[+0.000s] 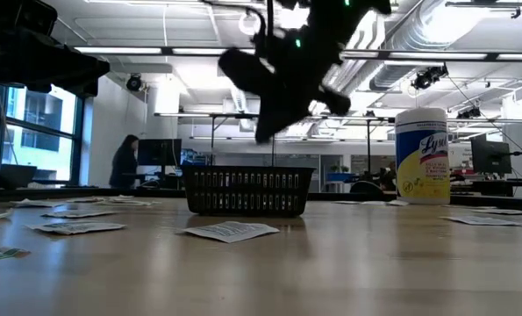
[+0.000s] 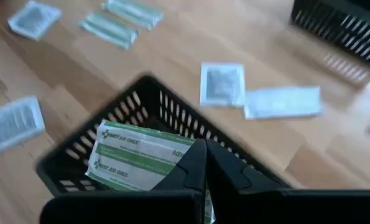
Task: Pick & Place First Aid Supplies
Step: Put the bandage into the bottom black basket, then put the towelette pack into the top black basket
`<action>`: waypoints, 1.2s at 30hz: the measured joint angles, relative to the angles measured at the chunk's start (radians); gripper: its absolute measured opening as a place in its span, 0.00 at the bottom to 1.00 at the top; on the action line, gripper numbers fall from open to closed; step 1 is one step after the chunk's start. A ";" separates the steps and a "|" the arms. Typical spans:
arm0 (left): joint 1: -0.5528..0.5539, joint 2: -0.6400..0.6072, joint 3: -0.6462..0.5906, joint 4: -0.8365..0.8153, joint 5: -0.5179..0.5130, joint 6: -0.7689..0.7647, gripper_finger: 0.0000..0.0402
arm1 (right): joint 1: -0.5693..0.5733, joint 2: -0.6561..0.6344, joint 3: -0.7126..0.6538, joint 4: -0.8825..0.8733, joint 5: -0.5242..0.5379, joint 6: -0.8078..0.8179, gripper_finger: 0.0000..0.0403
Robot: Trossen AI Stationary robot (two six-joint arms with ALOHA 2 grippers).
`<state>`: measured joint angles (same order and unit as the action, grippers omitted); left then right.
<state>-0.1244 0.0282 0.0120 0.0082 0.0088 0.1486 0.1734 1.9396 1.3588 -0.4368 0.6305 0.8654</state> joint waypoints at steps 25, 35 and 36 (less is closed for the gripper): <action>0.000 0.000 0.000 0.000 0.000 0.000 0.23 | 0.204 -0.221 -0.097 -0.071 -0.058 -0.001 0.16; 0.000 0.000 0.000 0.000 0.000 0.000 0.23 | 0.403 -0.247 -0.097 -0.540 -0.114 0.399 0.16; 0.000 0.000 0.000 0.000 0.000 0.000 0.23 | 0.412 -0.237 -0.097 -0.568 -0.121 0.408 0.17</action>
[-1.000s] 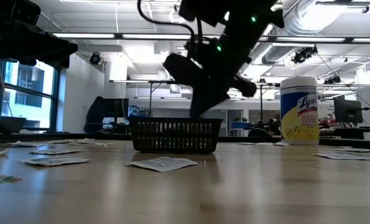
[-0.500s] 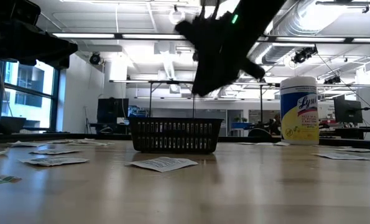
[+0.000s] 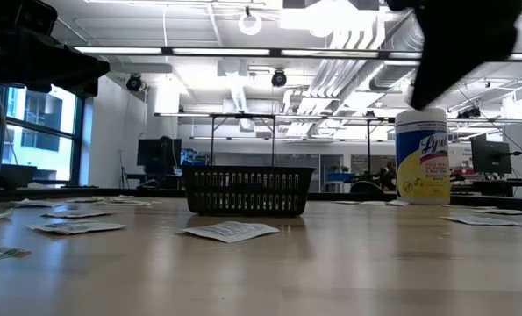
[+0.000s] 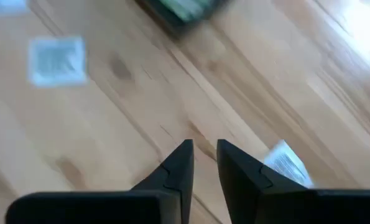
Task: Pick & Place First Aid Supplies
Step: Put the towelette pack into the top black basket
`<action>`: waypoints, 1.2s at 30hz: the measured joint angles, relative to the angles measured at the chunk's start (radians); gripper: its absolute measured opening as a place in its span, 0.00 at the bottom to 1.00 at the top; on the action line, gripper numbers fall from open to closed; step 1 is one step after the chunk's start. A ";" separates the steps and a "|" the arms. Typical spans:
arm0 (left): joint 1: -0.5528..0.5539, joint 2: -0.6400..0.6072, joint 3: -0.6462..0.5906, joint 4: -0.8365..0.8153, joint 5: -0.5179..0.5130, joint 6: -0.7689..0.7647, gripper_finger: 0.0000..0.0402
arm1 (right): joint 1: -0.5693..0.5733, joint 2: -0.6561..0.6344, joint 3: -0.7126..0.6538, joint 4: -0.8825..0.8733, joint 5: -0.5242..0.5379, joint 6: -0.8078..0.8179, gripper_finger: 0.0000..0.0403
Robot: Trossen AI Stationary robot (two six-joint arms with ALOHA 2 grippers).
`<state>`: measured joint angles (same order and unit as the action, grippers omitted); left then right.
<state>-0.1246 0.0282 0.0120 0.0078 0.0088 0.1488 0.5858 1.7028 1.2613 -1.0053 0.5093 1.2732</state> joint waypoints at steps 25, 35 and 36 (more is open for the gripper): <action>0.000 0.000 0.000 0.000 0.000 0.000 0.23 | -0.218 0.043 -0.237 0.076 -0.440 -0.604 0.21; 0.000 0.000 0.000 0.000 0.000 0.000 0.23 | -0.280 0.035 -0.343 0.184 -0.530 -0.785 0.21; 0.000 0.000 0.000 0.000 0.000 0.000 0.23 | -0.280 0.035 -0.344 0.192 -0.531 -0.786 0.21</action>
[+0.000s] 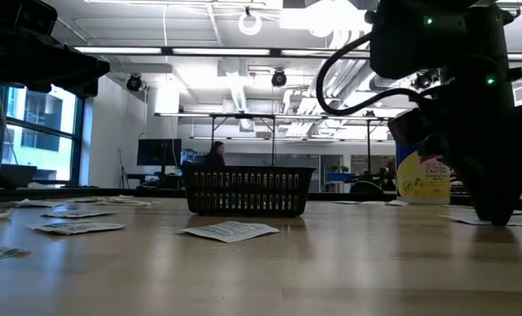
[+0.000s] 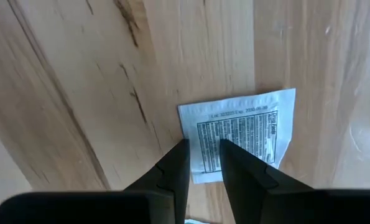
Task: Pick & Place First Aid Supplies
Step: Put the towelette pack into the top black basket
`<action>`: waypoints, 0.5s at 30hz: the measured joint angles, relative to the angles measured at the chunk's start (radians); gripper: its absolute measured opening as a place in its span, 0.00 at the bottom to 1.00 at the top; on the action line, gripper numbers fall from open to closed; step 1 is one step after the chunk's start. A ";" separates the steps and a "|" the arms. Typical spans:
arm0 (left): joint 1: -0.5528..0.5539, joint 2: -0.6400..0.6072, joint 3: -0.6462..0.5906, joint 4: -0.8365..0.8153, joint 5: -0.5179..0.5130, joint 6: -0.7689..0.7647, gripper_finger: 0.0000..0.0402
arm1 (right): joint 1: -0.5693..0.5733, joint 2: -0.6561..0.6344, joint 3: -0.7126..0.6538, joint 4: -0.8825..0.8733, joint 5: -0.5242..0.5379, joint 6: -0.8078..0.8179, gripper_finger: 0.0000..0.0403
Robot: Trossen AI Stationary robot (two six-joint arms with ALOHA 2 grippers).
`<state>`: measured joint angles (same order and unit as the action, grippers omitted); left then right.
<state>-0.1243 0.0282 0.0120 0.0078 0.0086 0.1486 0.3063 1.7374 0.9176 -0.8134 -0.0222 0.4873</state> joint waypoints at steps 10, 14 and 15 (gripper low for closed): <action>0.000 0.000 0.000 0.000 0.000 0.000 0.23 | 0.064 0.011 0.103 0.198 -0.018 0.008 0.20; 0.000 0.000 0.000 0.000 0.000 0.000 0.23 | 0.095 0.011 0.153 0.289 0.001 0.009 0.20; 0.000 0.000 0.000 0.000 0.000 0.000 0.23 | 0.102 0.011 0.175 0.273 0.023 0.009 0.20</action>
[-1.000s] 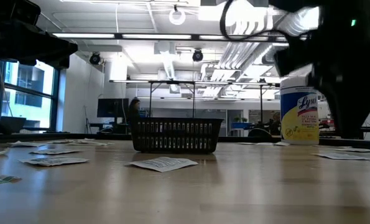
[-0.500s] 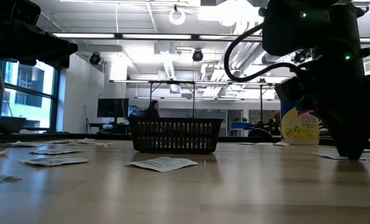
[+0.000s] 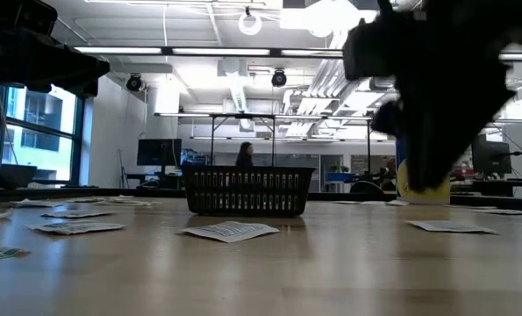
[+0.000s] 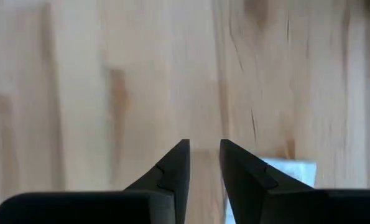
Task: Pick & Place First Aid Supplies
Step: Put the towelette pack into the top black basket
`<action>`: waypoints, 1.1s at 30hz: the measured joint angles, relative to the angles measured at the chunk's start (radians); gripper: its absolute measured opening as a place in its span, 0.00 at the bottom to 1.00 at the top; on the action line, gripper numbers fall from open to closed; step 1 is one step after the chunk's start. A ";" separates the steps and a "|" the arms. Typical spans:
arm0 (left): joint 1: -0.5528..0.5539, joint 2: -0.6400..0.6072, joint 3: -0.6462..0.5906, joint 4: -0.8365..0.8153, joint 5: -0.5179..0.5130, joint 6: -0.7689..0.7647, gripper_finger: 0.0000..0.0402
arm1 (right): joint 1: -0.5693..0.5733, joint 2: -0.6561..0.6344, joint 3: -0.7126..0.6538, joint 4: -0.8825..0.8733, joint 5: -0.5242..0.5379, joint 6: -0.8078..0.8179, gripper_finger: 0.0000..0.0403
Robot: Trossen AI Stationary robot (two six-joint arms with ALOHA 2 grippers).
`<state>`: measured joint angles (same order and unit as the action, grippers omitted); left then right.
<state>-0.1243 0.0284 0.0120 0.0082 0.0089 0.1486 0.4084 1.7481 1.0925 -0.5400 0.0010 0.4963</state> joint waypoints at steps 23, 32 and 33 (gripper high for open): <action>0.000 0.000 0.000 0.000 0.000 0.000 0.23 | -0.127 -0.002 -0.138 -0.025 0.003 -0.100 0.20; 0.000 0.000 0.000 0.000 0.000 0.000 0.23 | -0.127 0.000 -0.198 0.028 0.018 -0.110 0.20; 0.000 0.000 0.000 0.000 0.000 0.000 0.23 | -0.127 -0.001 -0.203 0.032 0.021 -0.108 0.19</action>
<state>-0.1246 0.0282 0.0120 0.0082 0.0090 0.1488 0.2815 1.7473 0.8896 -0.5079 0.0217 0.3887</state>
